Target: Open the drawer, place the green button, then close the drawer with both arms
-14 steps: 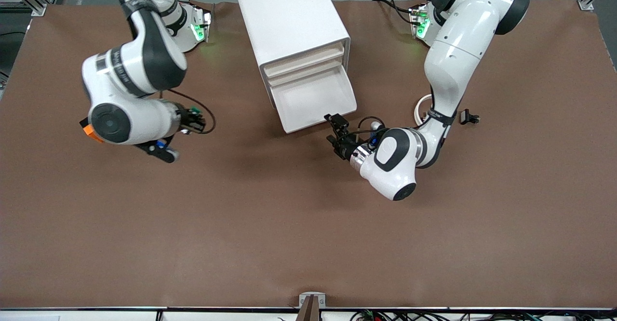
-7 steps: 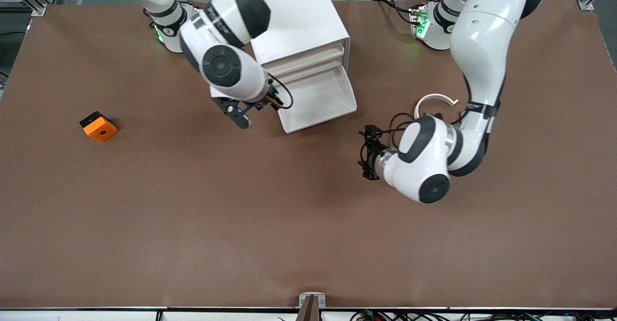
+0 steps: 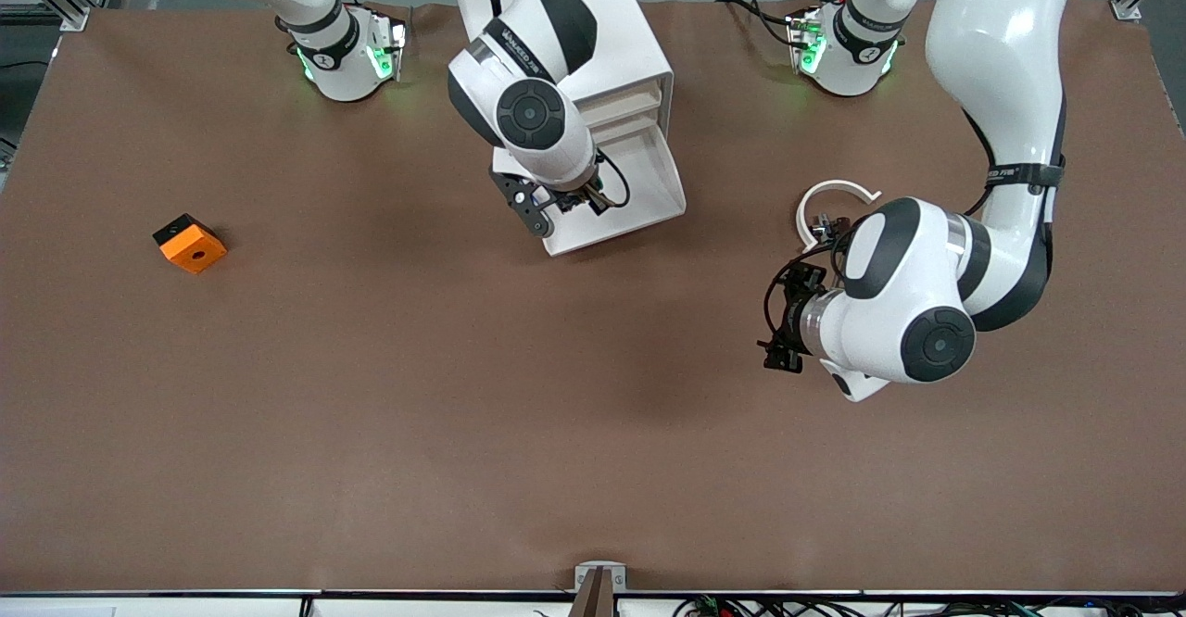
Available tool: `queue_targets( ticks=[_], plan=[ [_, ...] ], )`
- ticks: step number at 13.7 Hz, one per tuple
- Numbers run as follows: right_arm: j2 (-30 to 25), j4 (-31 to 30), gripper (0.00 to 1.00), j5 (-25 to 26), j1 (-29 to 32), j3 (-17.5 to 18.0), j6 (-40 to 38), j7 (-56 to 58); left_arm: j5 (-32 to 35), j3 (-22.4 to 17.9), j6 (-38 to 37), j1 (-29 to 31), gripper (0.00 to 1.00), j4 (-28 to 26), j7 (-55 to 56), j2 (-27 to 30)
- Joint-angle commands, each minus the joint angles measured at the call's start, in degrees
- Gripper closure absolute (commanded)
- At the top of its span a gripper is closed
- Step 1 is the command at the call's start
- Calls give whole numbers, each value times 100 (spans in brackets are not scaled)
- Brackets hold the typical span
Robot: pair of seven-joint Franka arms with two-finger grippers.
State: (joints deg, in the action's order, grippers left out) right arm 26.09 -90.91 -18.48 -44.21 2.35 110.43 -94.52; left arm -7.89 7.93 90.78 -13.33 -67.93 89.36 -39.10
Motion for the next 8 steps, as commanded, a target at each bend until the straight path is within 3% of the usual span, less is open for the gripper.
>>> queue_targets(
  ticks=[1,4,8],
  plan=[
    [186,136,84,-209,-131,-68,163,-206,663,-11,72,-3,0,-124,-1703,235],
    [353,118,84,-209,-140,-68,181,-496,912,-2,124,41,0,-150,-3175,227],
    [616,118,84,-209,-210,-68,172,-506,1035,59,659,6,0,-527,-3828,297]
  ],
)
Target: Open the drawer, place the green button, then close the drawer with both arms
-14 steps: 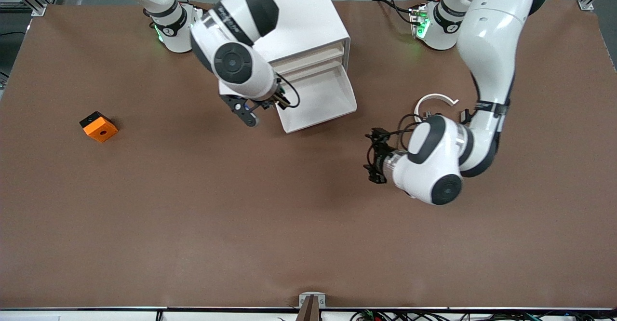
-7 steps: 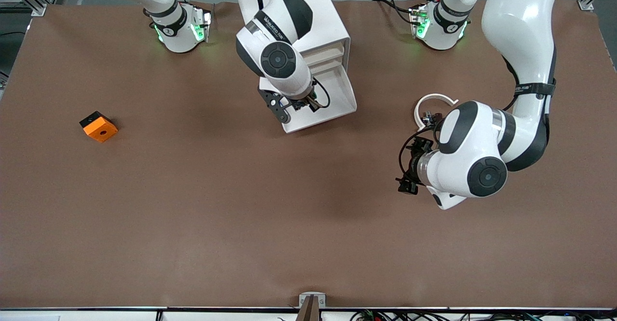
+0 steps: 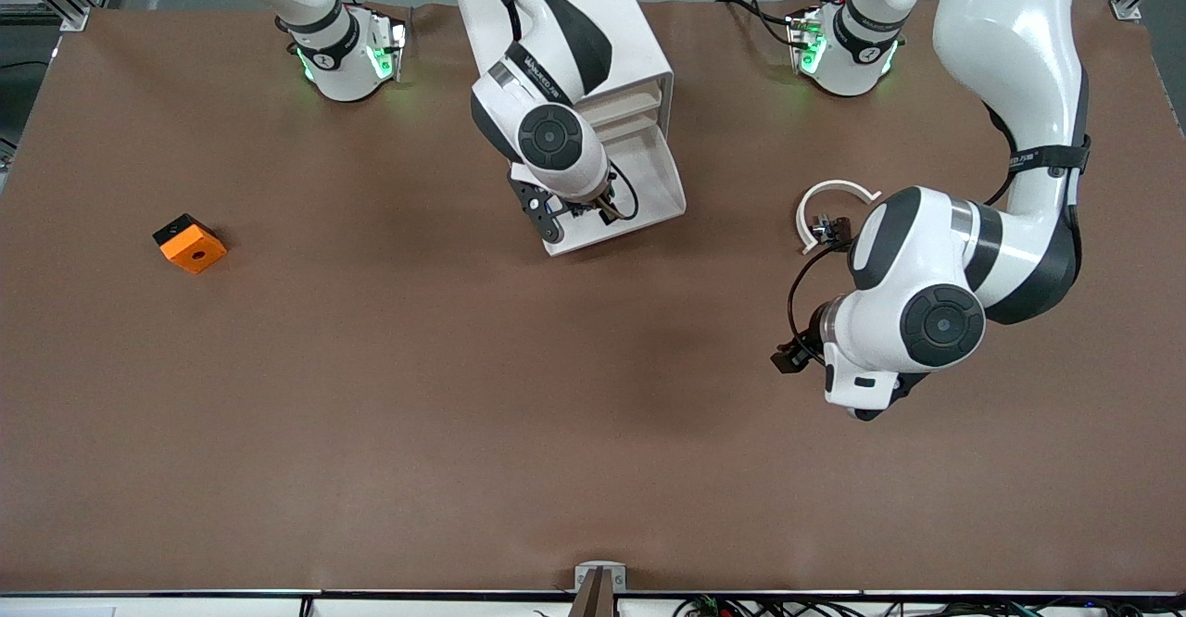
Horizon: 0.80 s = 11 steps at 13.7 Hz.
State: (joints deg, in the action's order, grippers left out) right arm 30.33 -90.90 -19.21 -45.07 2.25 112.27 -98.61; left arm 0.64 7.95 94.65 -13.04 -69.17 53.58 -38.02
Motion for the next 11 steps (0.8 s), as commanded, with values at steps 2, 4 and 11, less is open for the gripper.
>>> queue_targets(
  ticks=[2,4,11],
  plan=[
    [315,117,83,-136,-248,-58,-3,-89,208,128,833,-41,0,-1051,-592,417],
    [385,125,83,-136,-371,-58,14,-89,208,154,1964,-32,0,-2183,-866,908],
    [597,125,79,-136,-503,-57,401,-89,208,576,3147,-76,0,-3418,-928,1130]
  ],
)
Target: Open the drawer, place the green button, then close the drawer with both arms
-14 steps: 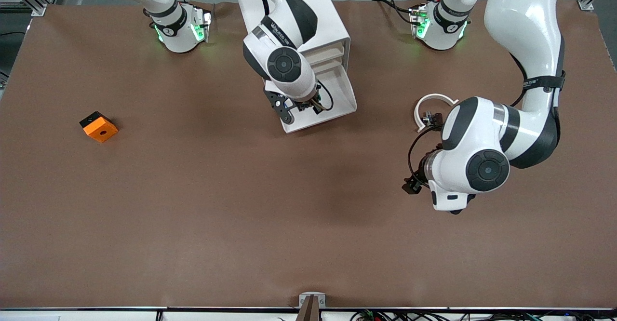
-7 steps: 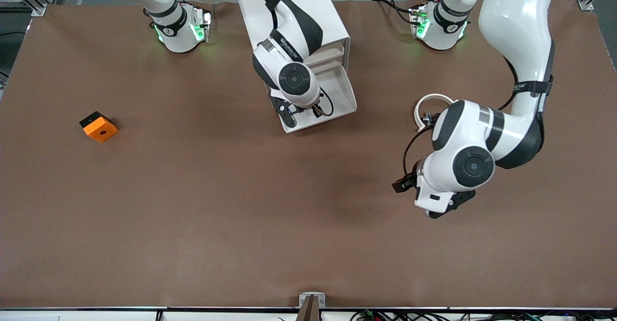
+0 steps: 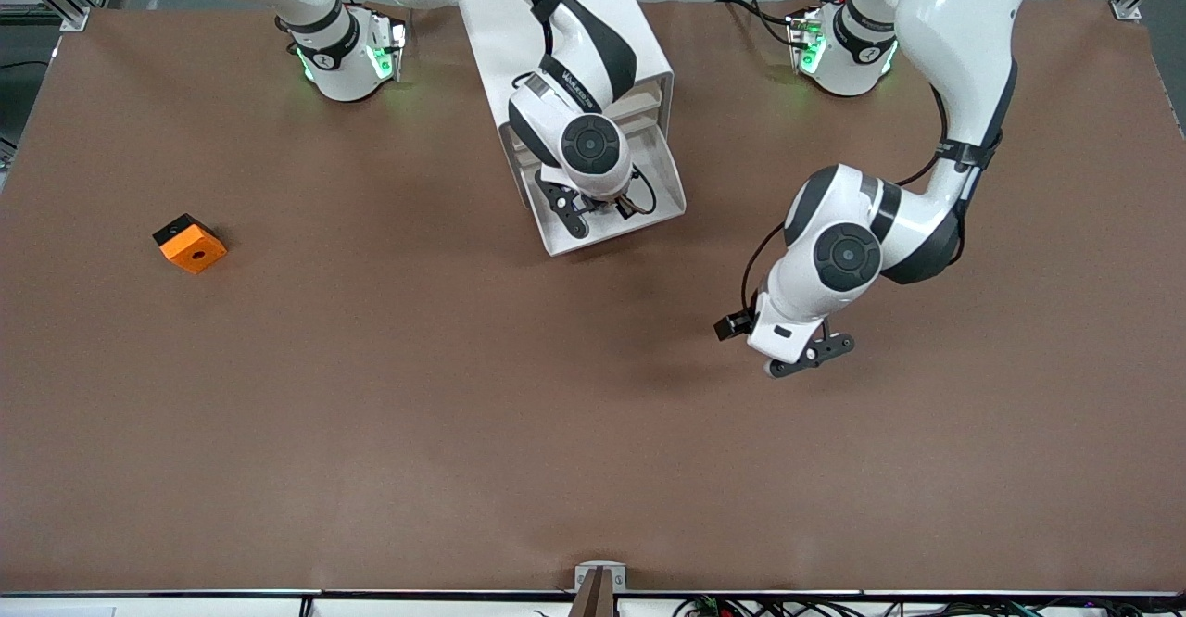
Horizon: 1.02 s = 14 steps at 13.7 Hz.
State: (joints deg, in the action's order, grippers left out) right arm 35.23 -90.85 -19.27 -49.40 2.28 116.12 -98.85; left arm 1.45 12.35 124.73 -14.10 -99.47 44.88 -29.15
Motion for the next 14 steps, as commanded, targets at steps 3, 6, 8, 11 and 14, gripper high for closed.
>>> queue_targets(
  ticks=[3,6,8,11,14],
  plan=[
    [98,121,50,-130,-87,-61,7,-64,127,329,420,30,0,-766,-58,260],
    [45,164,0,-112,-87,-61,-46,-46,127,443,535,22,0,-986,-49,252],
    [-16,296,0,-77,-52,-61,-98,-3,127,540,535,13,0,-1039,-41,252],
    [-437,410,0,-42,-8,-104,-590,129,127,715,562,4,0,-1048,38,217],
    [-1034,411,0,-33,158,-131,-1098,505,118,996,579,-14,0,-1171,47,190]
  ],
)
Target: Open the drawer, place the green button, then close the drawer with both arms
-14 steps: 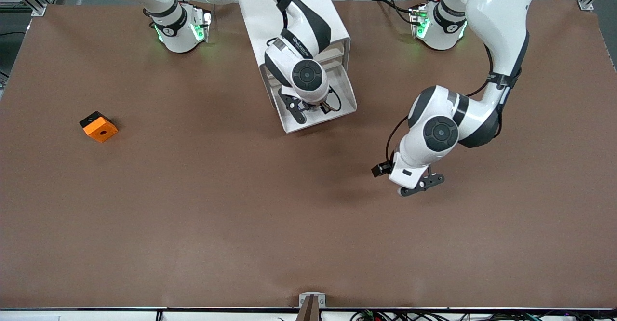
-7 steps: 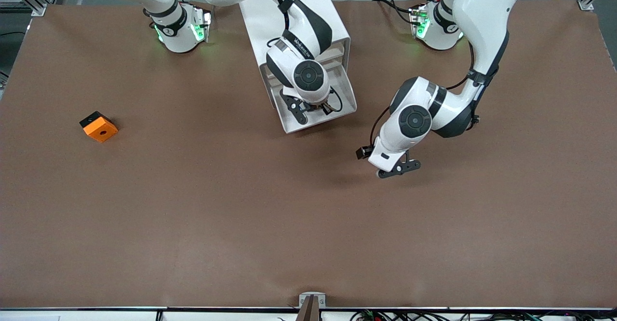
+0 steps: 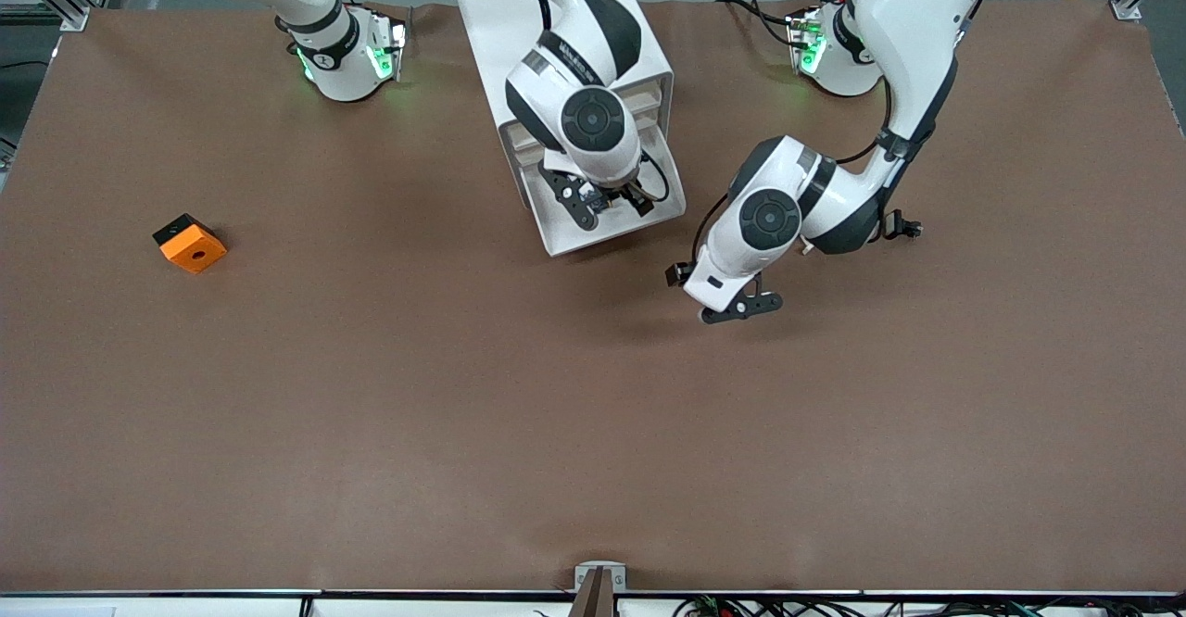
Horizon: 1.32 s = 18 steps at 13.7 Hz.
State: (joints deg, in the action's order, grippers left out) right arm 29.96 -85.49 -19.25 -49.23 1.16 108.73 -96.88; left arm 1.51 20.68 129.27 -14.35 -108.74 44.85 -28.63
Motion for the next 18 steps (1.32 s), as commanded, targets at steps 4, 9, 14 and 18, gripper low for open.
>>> queue_targets(
  ticks=[4,9,14,18],
  plan=[
    [-1246,-117,0,-35,825,-20,-1054,1064,78,558,124,-59,0,-358,522,95],
    [-2116,-135,0,902,1512,-11,-1960,2601,78,621,124,-568,0,-367,1305,25],
    [-2775,-319,0,1213,2424,-28,-2444,5051,69,1042,115,-727,0,-402,1982,16],
    [-3260,-811,0,1503,3295,-28,-2445,7013,69,1192,115,-999,0,-472,2387,7]
  ],
)
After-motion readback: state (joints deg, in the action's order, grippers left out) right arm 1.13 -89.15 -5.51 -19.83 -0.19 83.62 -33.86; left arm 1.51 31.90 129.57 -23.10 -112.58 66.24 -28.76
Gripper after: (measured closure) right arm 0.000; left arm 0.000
